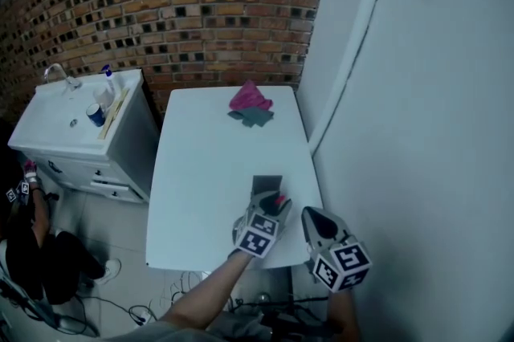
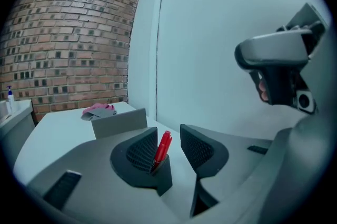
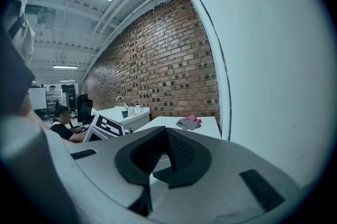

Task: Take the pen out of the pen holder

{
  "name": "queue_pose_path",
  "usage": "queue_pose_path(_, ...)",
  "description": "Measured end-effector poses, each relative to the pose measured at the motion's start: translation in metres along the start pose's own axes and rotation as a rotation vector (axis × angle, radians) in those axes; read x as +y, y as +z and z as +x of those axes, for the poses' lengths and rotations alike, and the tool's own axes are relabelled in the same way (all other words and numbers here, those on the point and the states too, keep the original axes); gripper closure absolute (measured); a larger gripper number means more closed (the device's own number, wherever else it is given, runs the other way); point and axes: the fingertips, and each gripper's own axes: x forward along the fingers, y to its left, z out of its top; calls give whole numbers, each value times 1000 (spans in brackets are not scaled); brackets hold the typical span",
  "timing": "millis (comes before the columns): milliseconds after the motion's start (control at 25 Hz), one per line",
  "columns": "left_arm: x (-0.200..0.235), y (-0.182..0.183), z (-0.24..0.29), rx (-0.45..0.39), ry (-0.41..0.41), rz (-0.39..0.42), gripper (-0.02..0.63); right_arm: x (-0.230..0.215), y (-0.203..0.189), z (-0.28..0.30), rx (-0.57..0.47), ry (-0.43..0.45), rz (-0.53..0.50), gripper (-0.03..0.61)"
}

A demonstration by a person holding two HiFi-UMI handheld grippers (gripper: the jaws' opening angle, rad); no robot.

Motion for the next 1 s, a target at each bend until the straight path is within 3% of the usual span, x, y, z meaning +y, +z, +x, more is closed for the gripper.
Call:
queue_pose_path(200, 4, -4, 8, 55, 39, 13, 495, -8, 6, -6, 7, -16, 3, 575)
queue_pose_path(480, 7, -3, 8, 67, 65, 31, 537, -12, 8, -7, 3, -13, 4, 575)
queue_pose_path(1000, 26, 34, -31, -62, 94, -22, 557, 5, 17, 0, -26, 31, -13, 575)
